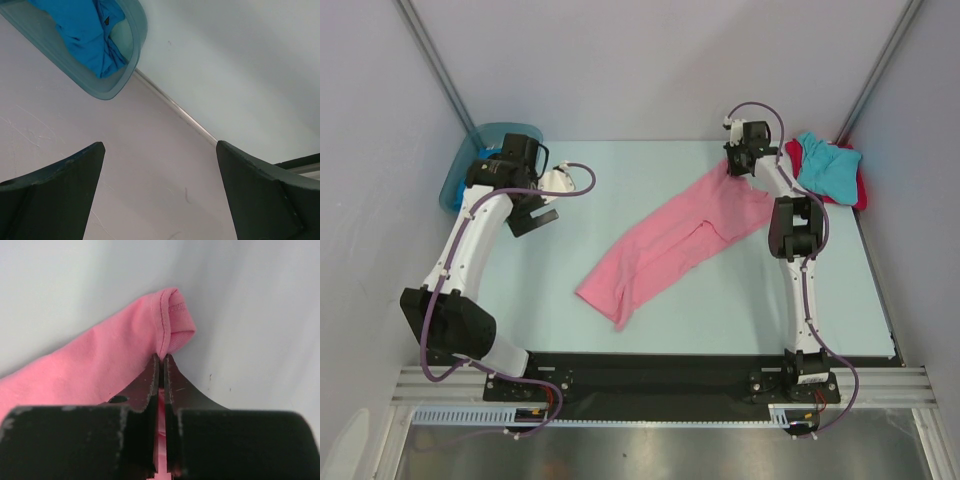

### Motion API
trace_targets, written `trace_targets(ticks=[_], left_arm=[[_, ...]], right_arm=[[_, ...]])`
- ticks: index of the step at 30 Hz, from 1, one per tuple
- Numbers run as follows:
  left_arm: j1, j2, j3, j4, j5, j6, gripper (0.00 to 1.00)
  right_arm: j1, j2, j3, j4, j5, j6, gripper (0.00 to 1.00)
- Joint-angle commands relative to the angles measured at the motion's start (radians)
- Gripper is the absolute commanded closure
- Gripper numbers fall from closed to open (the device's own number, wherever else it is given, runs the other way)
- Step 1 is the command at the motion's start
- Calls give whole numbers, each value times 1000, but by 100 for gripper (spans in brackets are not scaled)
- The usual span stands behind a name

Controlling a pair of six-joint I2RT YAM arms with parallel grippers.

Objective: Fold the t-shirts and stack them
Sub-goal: Fold the tshirt

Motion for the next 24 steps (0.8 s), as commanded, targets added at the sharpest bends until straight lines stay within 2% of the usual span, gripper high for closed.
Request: trace_targets(ticks=[1, 8, 19, 24], left_arm=[[-7, -20, 17, 20, -17, 24, 0], [-8, -34, 6, 22, -18, 24, 0], [-21, -60, -24, 23, -29, 12, 0], [-21, -77, -44, 26, -32, 19, 0]], right_arm=[[24, -23, -21, -45, -22, 6, 100], [53, -19, -27, -62, -27, -41, 100], [177, 1, -24, -57, -51, -184, 100], [246, 28, 51, -97, -27, -262, 100]])
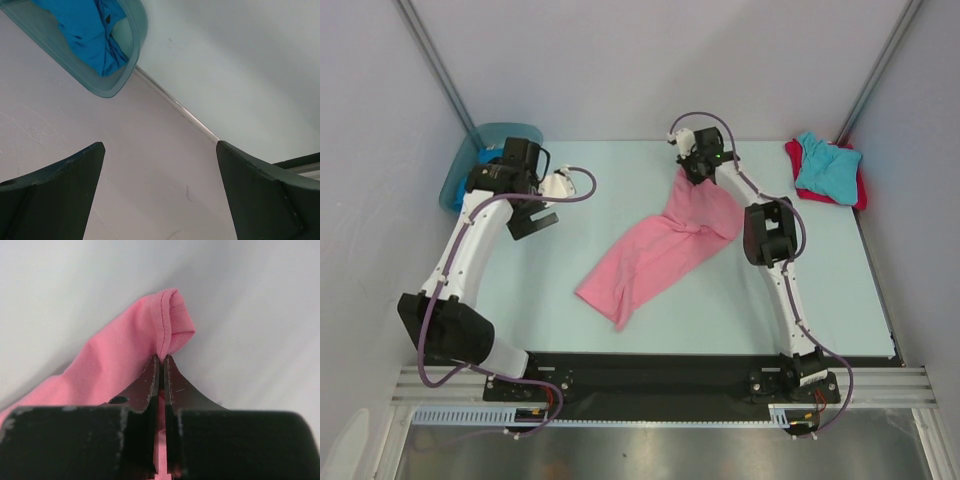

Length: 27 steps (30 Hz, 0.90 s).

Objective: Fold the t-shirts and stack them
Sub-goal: Fold the tshirt

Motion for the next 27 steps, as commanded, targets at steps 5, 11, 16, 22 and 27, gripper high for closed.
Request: trace_targets(ticks=[5, 11, 16, 22, 27], left_arm=[[-7, -61, -22, 22, -14, 13, 0], [-9, -85, -42, 27, -8, 16, 0], [-9, -104, -51, 30, -4, 16, 0], [-12, -118, -65, 33, -1, 18, 0], [-15, -118, -74, 45, 2, 32, 0]], right_arm=[[112, 34, 31, -96, -49, -140, 100], [191, 17, 8, -97, -77, -210, 100], [234, 12, 3, -105, -100, -252, 100], [258, 23, 0, -68, -63, -281, 99], [249, 15, -8, -19, 18, -238, 21]])
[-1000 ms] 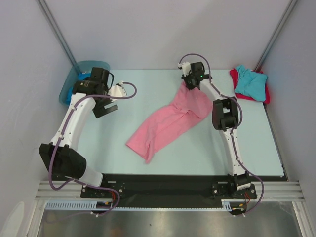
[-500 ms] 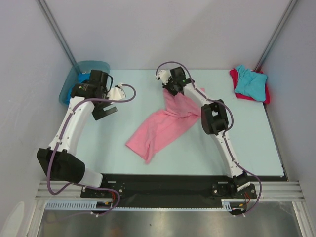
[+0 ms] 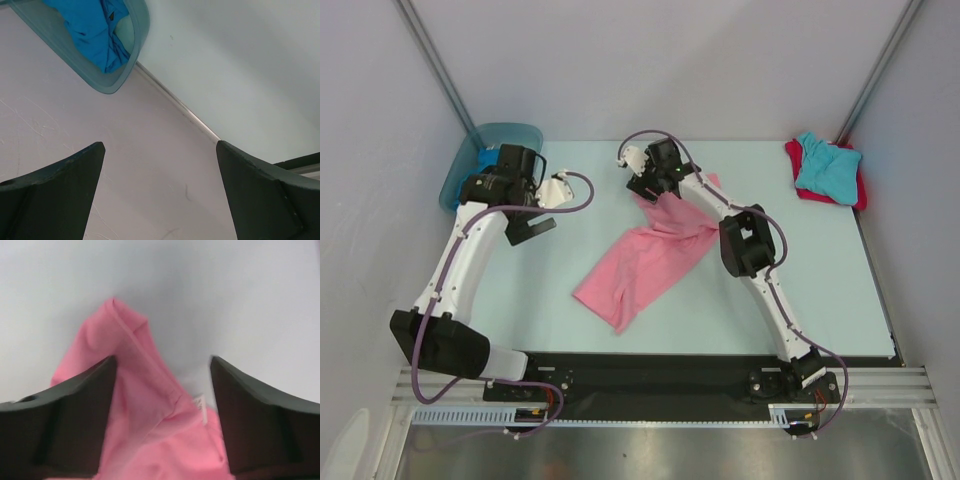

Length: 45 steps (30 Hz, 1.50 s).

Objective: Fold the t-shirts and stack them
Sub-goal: Fold the tshirt

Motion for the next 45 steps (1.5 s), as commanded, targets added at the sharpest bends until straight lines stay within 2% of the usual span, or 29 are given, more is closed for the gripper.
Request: trace_targets(ticks=[1, 6, 11, 18, 22, 26, 29, 30, 31, 32, 35, 45], left_arm=[[-13, -30, -10, 27, 5, 24, 0], [-16, -28, -9, 39, 12, 31, 0], [-19, -34, -18, 59, 18, 40, 0], [-22, -53, -50, 91, 41, 43, 0], [-25, -69, -64, 105, 41, 51, 0], [-27, -82, -84, 128, 44, 72, 0], [-25, -85, -104, 154, 50, 92, 0], [-25, -82, -111, 159, 50, 94, 0], [-27, -80, -113, 160, 55, 94, 0], [-30, -73, -112, 163, 56, 94, 0], [-31, -66, -108, 169, 64, 89, 0], [-41, -57, -108, 179, 61, 75, 0]], right_arm=[[6, 7, -15, -5, 19, 46, 15], [-13, -50, -10, 58, 98, 124, 7], [-46, -125, 16, 112, 246, 188, 6], [-139, -220, 8, 72, 404, 343, 7], [-193, -274, 24, -94, 305, 480, 10], [-175, -351, -103, -240, 66, 480, 14], [-161, -365, -169, -359, -65, 446, 25], [-152, -366, -201, -379, -94, 430, 33], [-144, -374, -215, -403, -105, 398, 52], [-136, -386, -251, -399, -92, 390, 76], [-133, -386, -263, -399, -84, 382, 100], [-132, -323, -234, -434, -82, 385, 100]])
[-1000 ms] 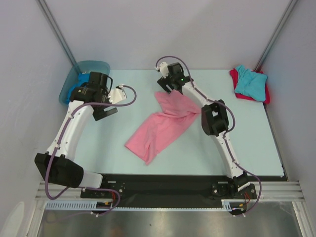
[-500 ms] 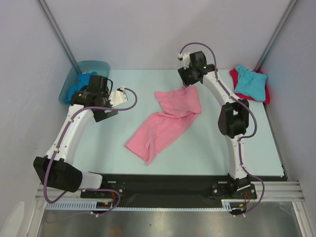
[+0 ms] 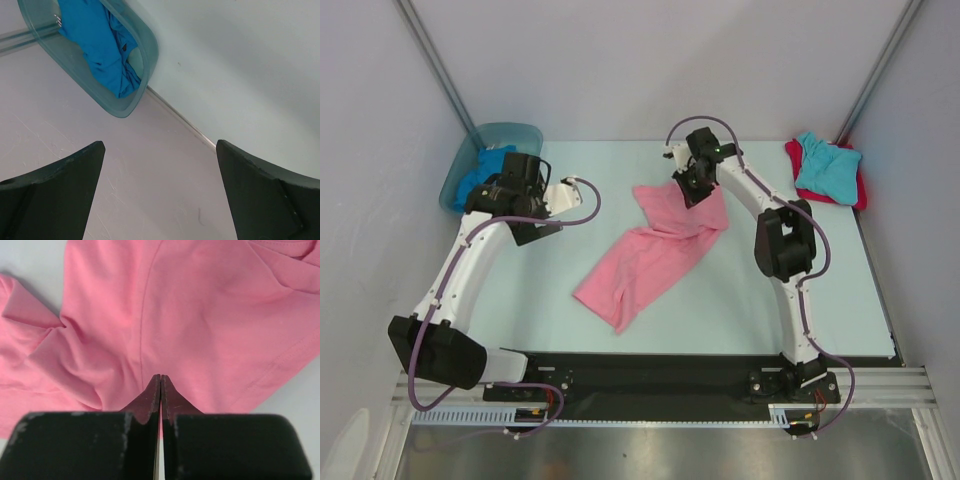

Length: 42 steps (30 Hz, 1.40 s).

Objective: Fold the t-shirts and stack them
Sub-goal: Fold the tshirt

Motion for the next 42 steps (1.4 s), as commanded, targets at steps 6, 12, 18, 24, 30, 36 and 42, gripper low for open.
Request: trace_targets(ticks=[6, 12, 18, 24, 30, 36, 42], left_arm=[[-10, -25, -10, 28, 3, 4, 0], [-11, -33, -13, 28, -6, 16, 0], [-11, -40, -13, 31, -23, 44, 0], [-11, -42, -7, 44, -38, 52, 0], [-11, -59, -12, 44, -53, 55, 0], [-14, -94, -35, 42, -78, 50, 0], [-16, -132, -73, 44, -93, 44, 0]], right_arm=[[-4, 95, 85, -43, -2, -24, 100], [15, 175, 169, -68, 19, -47, 100], [21, 241, 231, -60, 52, -56, 100], [18, 339, 298, -37, 122, -75, 100], [8, 444, 404, -14, 193, -99, 100], [8, 465, 444, 48, 277, -125, 100], [5, 451, 423, 203, 389, -173, 100]])
